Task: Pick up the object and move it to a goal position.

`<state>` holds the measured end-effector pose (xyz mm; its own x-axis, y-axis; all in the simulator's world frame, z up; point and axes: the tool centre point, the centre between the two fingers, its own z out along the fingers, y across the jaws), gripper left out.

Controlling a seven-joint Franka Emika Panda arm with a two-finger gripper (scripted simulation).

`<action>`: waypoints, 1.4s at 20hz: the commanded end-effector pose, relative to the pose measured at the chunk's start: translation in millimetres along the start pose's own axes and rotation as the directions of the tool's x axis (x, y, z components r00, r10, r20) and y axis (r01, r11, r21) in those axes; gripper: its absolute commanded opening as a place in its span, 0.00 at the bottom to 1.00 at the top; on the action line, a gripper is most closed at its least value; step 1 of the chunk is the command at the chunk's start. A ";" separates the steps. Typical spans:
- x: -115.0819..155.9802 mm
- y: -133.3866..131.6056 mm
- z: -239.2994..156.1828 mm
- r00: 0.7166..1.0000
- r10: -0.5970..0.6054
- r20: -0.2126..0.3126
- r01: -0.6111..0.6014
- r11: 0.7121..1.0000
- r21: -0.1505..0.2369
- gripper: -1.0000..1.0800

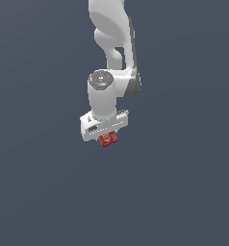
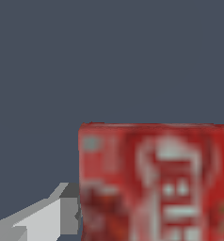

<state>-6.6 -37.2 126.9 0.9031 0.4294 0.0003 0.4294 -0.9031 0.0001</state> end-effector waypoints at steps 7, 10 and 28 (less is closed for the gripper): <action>-13.2 30.5 -99.3 1.000 -0.001 -0.001 0.001 1.000 0.001 0.00; -17.4 41.0 -132.9 1.000 -0.001 -0.001 0.001 1.000 0.001 0.00; -35.7 98.5 -305.8 1.000 0.000 0.000 0.000 1.000 0.001 0.00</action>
<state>2.9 -137.6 421.3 0.9034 0.4289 0.0018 0.4289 -0.9034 0.0001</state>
